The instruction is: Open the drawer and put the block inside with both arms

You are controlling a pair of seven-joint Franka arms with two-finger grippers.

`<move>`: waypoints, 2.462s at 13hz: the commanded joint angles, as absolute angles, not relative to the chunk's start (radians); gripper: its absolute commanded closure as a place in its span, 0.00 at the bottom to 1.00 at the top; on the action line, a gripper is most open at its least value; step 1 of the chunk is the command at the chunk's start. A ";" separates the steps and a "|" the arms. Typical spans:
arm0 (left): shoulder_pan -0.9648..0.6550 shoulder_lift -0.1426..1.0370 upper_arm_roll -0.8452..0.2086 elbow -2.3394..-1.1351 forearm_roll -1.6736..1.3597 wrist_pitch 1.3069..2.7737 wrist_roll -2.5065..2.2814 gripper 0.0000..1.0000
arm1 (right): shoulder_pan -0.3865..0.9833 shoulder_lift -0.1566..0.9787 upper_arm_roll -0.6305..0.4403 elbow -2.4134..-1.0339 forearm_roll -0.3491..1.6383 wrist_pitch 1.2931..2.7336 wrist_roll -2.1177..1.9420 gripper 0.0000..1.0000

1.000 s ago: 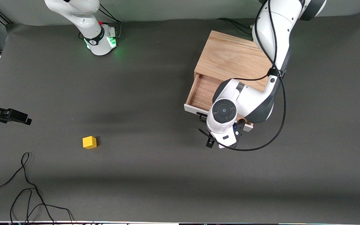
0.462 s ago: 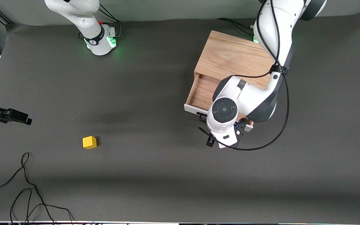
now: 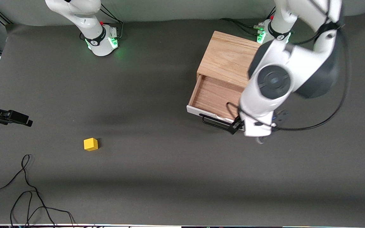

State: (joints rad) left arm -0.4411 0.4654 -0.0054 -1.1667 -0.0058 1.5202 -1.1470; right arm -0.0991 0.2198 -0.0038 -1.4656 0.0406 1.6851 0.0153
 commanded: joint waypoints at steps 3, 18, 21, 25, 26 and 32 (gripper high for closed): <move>-0.315 0.227 -0.009 -1.386 -0.006 1.471 -0.766 0.00 | -0.100 0.281 -0.002 -1.442 0.054 1.683 0.015 0.00; -0.043 -0.003 -0.006 -1.623 0.029 1.520 -0.031 0.00 | -0.098 0.367 -0.002 -1.434 0.054 1.747 0.014 0.00; -0.046 0.011 -0.008 -1.620 0.028 1.563 -0.031 0.00 | -0.091 0.370 0.000 -1.442 0.048 1.772 -0.056 0.00; -0.046 0.018 -0.008 -1.606 0.026 1.582 -0.011 0.00 | -0.037 0.416 0.006 -1.491 0.046 1.845 -0.069 0.00; -0.045 0.023 -0.008 -1.597 0.026 1.578 -0.009 0.00 | -0.005 0.431 0.003 -1.523 0.041 1.911 -0.069 0.00; -0.022 0.031 -0.017 -1.589 0.026 1.572 0.006 0.00 | 0.055 0.578 0.000 -1.703 -0.017 2.290 -0.069 0.00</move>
State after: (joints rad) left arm -0.0437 0.0280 -0.0038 -1.5996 0.0267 1.5689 -0.0171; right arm 0.0361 0.5510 0.0103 -1.6920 -0.0036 2.2414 -0.0471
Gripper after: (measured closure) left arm 0.000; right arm 0.000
